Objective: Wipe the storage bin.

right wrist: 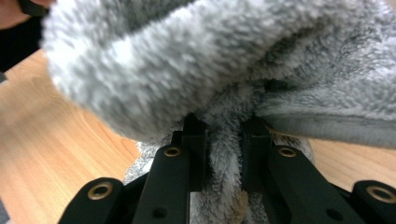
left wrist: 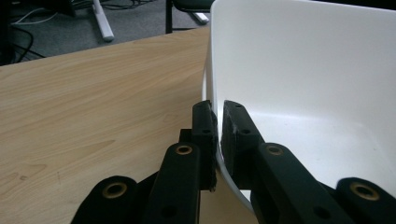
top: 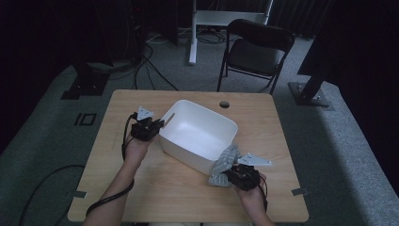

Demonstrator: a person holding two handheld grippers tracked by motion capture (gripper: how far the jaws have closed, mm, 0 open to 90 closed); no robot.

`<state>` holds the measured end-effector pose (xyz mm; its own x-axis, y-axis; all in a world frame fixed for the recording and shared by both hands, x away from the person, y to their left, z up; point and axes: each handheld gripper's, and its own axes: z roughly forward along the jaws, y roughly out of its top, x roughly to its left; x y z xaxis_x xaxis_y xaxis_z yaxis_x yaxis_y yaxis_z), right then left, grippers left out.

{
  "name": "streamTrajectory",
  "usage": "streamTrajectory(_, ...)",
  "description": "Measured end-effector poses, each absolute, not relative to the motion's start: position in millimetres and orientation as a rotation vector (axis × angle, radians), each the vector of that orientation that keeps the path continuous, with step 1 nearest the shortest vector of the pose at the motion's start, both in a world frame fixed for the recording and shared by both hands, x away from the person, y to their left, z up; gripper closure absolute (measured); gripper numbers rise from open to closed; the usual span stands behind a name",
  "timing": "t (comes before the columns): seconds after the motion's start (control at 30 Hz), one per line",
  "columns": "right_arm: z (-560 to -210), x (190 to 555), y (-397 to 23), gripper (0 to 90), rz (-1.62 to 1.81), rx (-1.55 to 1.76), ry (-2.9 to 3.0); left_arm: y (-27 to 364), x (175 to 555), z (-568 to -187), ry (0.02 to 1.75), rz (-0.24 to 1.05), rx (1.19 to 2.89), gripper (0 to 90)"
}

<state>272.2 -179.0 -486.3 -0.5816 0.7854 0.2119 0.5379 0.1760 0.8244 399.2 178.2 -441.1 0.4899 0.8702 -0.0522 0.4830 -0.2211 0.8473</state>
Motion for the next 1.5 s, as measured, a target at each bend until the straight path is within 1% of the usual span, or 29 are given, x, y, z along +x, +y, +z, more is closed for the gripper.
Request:
streamTrajectory(0.77,-532,302,-184,76.5,1.239,1.428,2.278,181,400,-442,1.126,0.536,1.863,83.1)
streamTrajectory(0.87,-536,305,-186,76.5,1.242,1.457,2.296,180,400,-441,1.13,0.551,1.871,82.9)
streamTrajectory(1.03,-522,302,-192,76.4,1.253,1.416,2.278,178,401,-441,1.144,0.558,1.863,83.5)
streamTrajectory(1.33,-458,290,-228,76.3,1.491,1.355,2.054,174,400,-441,1.151,0.584,1.862,84.4)
streamTrajectory(1.43,-441,287,-230,76.3,1.545,1.308,2.028,173,400,-441,1.149,0.58,1.866,84.5)
streamTrajectory(1.5,-438,287,-229,76.3,1.555,1.293,2.031,173,400,-441,1.149,0.58,1.866,84.6)
